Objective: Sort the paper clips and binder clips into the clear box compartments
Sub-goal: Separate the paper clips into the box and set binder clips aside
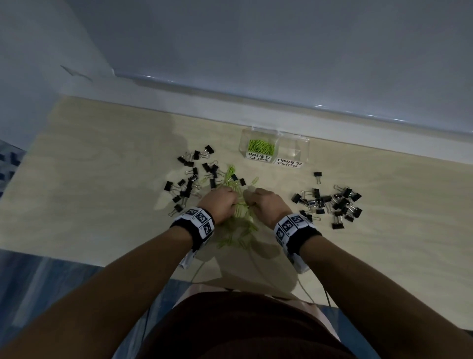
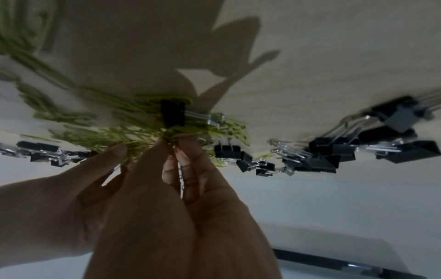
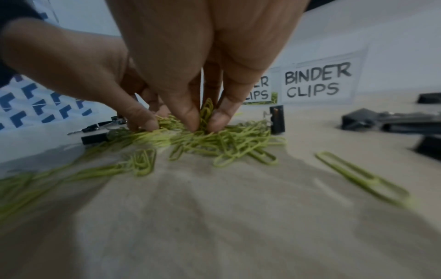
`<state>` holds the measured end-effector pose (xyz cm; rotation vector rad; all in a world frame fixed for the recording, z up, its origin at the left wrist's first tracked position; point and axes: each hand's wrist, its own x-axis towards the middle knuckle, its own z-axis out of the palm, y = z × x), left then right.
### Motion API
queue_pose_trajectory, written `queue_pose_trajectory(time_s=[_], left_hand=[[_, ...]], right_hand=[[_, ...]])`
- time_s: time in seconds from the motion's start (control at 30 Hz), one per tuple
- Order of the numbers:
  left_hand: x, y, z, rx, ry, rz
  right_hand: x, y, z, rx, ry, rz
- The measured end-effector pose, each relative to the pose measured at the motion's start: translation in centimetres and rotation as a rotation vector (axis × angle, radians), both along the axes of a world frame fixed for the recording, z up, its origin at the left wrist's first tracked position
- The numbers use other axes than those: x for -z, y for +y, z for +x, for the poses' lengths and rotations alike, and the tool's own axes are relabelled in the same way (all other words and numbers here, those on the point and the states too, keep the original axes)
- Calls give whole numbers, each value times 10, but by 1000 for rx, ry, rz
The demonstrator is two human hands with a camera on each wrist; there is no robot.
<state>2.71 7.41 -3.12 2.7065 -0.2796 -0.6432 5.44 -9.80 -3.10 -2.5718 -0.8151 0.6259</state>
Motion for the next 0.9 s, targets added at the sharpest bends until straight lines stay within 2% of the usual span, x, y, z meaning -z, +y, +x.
queue_pose_trajectory(time_s=[0.17,0.27,0.37,0.53,0.67,0.8,0.9], left_hand=[[-8,6,7,-12,24,-102],[-18,9,20,-160,27,-258],[-33,8,43,-295,-5,-379],[-64,-7,99,-360,-137,-377],[-76,-22,124,-368,-153,-315],[-68,-17,99,-266,-128,-222],[-51,-2,62,-151,-7,-153]], right_hand=[[-5,-20,3,379,122,200],[-21,-25,21,604,222,287],[-43,-22,53,671,179,383],[-66,-3,109,685,-29,363],[-66,5,124,607,-2,213],[-52,-9,96,438,-114,151],[-40,-24,61,273,-22,36]])
